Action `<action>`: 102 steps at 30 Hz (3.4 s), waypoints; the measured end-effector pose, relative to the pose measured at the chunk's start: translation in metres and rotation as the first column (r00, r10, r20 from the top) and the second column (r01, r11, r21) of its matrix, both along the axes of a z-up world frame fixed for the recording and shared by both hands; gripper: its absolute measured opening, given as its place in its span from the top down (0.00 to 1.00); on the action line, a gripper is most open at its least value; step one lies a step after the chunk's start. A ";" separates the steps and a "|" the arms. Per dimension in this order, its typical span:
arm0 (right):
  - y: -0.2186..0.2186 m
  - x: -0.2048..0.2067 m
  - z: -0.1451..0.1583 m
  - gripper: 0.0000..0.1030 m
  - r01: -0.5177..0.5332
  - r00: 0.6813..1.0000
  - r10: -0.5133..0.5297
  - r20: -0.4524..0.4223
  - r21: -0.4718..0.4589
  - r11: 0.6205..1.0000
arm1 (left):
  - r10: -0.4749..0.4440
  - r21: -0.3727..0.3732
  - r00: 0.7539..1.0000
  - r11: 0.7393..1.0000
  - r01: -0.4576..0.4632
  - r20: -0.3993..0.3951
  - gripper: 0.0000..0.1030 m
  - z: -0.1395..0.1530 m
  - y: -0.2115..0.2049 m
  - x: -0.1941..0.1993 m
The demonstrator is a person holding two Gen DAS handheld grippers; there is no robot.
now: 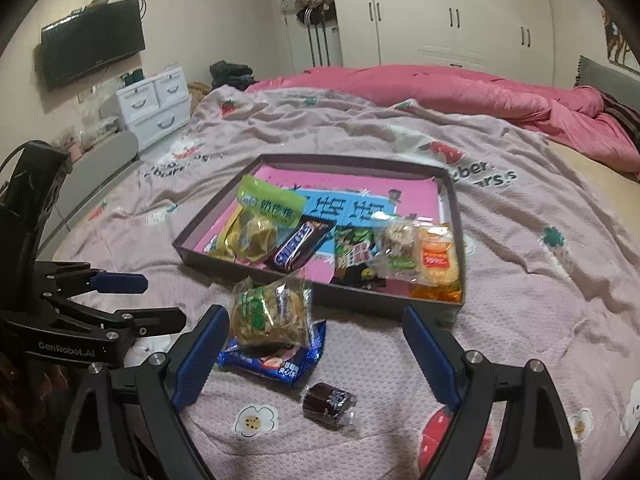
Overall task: Organize snacks
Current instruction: 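Grasp the round cracker pack with the left gripper while the right grasps the clear biscuit bag, then carry the cracker pack and biscuit bag over the tray and lower them in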
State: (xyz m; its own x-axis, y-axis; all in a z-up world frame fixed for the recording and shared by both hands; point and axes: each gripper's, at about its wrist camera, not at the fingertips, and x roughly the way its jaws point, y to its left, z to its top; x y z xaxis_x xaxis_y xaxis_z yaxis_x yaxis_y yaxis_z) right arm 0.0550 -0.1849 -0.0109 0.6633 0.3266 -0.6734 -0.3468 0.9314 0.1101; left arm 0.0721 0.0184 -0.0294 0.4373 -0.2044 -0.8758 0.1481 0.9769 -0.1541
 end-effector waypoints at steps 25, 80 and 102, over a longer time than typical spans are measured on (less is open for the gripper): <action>0.029 0.053 -0.051 0.36 -0.194 0.965 0.202 -0.164 0.067 0.979 | -0.063 -0.047 0.991 0.997 0.058 -0.115 0.24 -0.036 -0.006 0.019; -0.023 0.055 0.009 0.67 -0.080 0.996 0.068 0.059 0.227 0.971 | 0.014 -0.121 0.996 0.993 -0.004 0.084 0.67 0.022 -0.003 0.052; -0.009 0.076 -0.002 0.67 -0.054 0.998 0.047 0.043 0.185 0.981 | 0.016 -0.044 0.993 0.999 -0.011 0.117 0.67 0.006 -0.021 0.085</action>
State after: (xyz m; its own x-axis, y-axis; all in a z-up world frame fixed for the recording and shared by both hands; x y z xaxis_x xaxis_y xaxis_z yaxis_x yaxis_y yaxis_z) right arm 0.1310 -0.1938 -0.0130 0.6666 0.4777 -0.5722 -0.4001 0.8770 0.2660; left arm 0.1572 -0.0031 -0.0232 0.5392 -0.2345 -0.8088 0.1544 0.9717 -0.1788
